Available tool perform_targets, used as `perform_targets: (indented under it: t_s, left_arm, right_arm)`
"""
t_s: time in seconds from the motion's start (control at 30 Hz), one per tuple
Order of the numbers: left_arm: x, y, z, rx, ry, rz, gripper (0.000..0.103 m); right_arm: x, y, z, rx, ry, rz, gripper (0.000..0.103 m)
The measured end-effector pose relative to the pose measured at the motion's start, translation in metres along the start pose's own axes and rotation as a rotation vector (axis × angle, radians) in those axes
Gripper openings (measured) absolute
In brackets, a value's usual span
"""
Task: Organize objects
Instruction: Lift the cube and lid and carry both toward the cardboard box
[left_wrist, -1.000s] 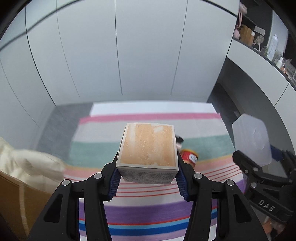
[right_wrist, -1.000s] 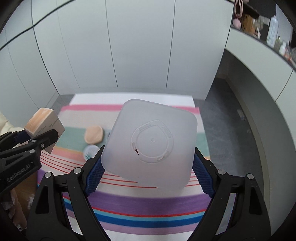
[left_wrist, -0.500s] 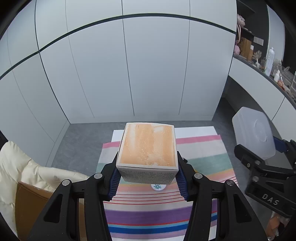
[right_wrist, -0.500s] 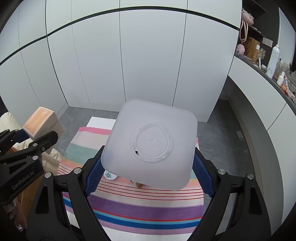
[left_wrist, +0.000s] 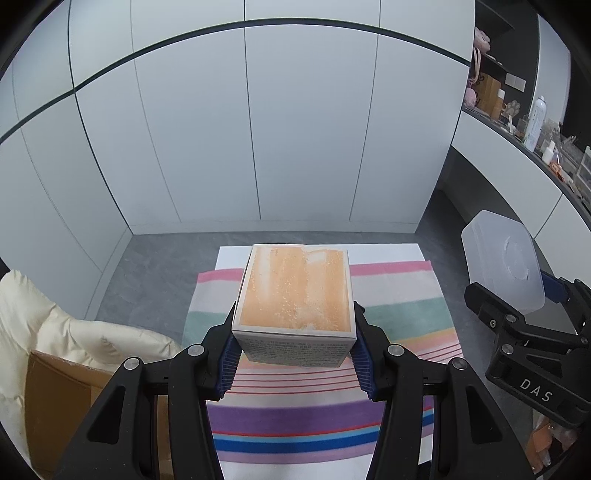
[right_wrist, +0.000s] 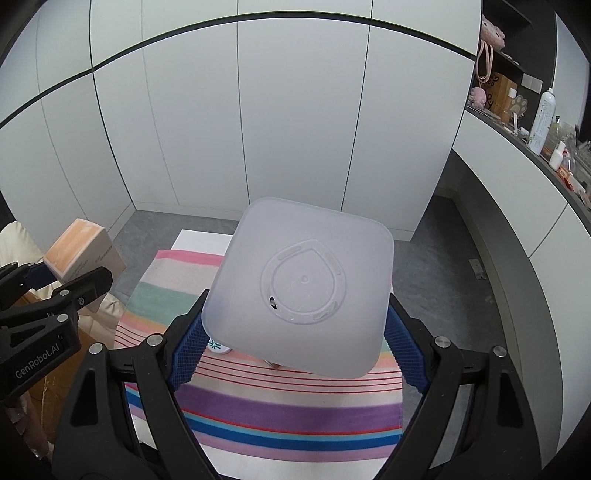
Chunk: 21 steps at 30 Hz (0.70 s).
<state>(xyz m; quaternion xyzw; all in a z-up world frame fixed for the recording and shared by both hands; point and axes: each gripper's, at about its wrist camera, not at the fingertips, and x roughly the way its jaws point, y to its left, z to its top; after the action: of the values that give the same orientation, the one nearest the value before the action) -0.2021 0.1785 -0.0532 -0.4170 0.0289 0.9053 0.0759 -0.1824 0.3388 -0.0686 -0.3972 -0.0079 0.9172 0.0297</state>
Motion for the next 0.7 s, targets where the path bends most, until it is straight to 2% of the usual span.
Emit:
perform_targets:
  t_s: [0.27,0.43,0.7]
  left_arm:
    - [-0.019,-0.003,-0.010,0.030,0.006,0.000,0.053]
    - [-0.038,-0.002,-0.029,0.024,-0.007,0.013,0.053]
    - [-0.078,0.010,-0.059,0.037,-0.021,0.019,0.053]
  right_arm:
    - [-0.018,-0.003,-0.013,-0.004,-0.006,0.012,0.088]
    - [-0.037,0.000,-0.027,-0.007,-0.012,0.028,0.088]
    - [-0.066,0.008,-0.067,-0.007,0.009,0.060,0.088]
